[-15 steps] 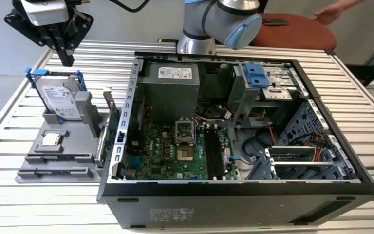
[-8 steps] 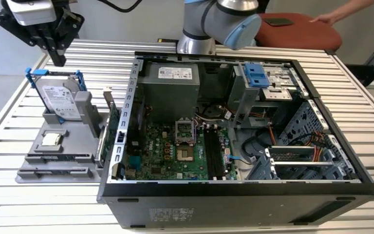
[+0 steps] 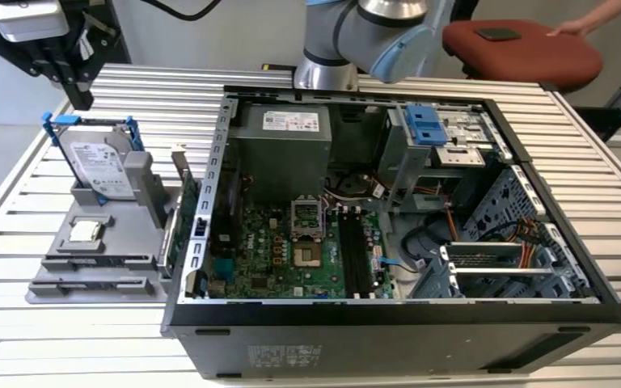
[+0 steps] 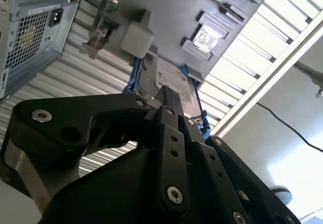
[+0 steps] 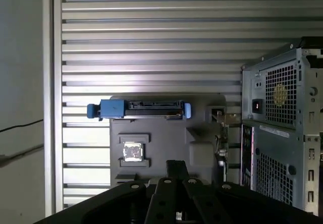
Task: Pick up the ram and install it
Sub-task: 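Reach for the ram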
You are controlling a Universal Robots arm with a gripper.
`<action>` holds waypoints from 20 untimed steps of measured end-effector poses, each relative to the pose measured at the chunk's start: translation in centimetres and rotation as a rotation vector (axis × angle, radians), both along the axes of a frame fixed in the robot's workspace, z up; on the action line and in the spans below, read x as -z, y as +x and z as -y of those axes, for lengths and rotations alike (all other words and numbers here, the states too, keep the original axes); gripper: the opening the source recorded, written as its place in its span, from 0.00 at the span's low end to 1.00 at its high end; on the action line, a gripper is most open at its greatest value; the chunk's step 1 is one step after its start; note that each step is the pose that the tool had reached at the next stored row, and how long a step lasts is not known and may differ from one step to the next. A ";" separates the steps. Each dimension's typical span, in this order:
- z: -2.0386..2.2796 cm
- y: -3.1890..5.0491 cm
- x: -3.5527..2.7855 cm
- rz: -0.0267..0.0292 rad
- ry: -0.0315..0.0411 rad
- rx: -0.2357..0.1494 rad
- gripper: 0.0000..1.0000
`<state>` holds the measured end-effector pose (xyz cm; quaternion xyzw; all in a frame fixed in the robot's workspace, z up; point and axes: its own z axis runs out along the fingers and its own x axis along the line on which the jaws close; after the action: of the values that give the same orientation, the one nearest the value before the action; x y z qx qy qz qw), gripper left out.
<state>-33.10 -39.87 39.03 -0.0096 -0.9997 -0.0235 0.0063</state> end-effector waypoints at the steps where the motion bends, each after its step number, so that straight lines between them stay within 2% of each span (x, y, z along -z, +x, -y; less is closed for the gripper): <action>1: 0.00 -0.18 0.01 0.0000 0.0000 0.000 0.00; 8: -0.01 -1.41 0.07 0.0001 0.0001 -0.001 0.00; 14: -0.01 -1.55 0.08 0.0001 0.0001 -0.001 0.00; 16: 0.19 -1.56 0.08 0.0000 0.0001 0.000 0.00; 20: 0.89 -1.55 0.11 0.0000 0.0003 0.000 0.00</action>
<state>-34.65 -40.76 38.92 -0.0094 -0.9997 -0.0236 0.0063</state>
